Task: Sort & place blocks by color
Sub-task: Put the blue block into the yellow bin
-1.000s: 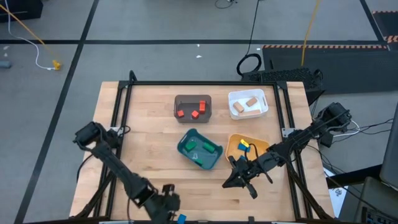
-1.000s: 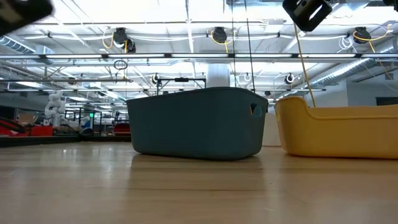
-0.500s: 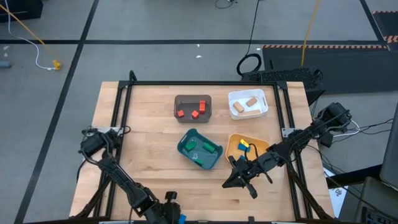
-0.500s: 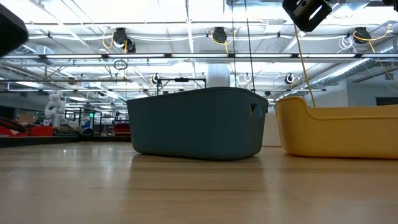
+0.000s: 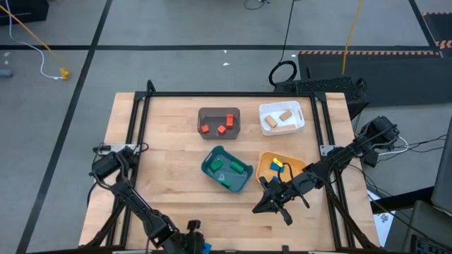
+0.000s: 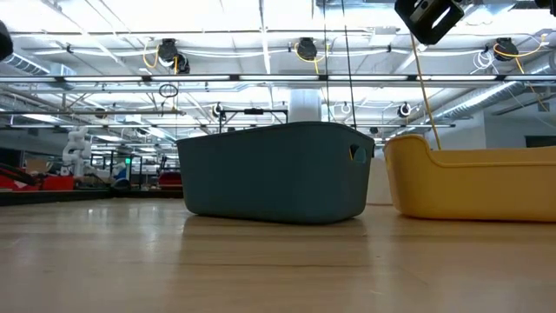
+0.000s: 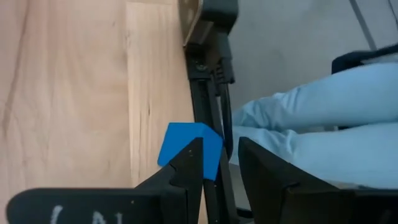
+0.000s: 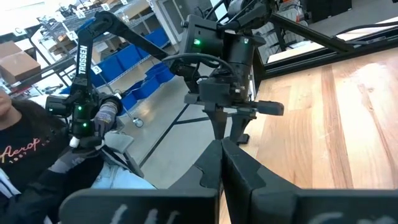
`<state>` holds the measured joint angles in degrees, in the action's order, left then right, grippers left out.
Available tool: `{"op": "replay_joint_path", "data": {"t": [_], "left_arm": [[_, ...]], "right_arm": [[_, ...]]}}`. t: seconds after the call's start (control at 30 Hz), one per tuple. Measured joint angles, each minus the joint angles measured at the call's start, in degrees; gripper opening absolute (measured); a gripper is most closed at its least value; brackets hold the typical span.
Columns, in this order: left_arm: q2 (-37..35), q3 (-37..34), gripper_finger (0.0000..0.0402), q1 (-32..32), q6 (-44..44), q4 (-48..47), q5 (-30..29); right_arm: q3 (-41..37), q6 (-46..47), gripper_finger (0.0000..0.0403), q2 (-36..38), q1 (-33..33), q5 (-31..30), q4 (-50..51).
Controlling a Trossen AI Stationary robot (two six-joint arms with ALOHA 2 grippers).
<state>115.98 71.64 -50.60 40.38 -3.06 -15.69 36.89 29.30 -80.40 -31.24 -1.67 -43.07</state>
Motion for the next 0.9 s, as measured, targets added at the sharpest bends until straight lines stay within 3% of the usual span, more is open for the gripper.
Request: {"op": "replay_joint_path", "data": {"t": [0.27,0.63,0.9], "left_arm": [[-0.07,0.00,0.0144,0.36,3.92,0.14,0.10],[-0.11,0.00,0.0241,0.36,-2.30,0.71,0.21],[-0.11,0.00,0.0284,-0.48,-12.22,1.59,-1.08]], "right_arm": [[0.00,0.00,0.0000,0.00,0.00,0.02,0.00],[0.00,0.00,0.0000,0.00,0.00,0.04,0.00],[0.00,0.00,0.0000,0.00,0.00,0.04,0.00]]}}
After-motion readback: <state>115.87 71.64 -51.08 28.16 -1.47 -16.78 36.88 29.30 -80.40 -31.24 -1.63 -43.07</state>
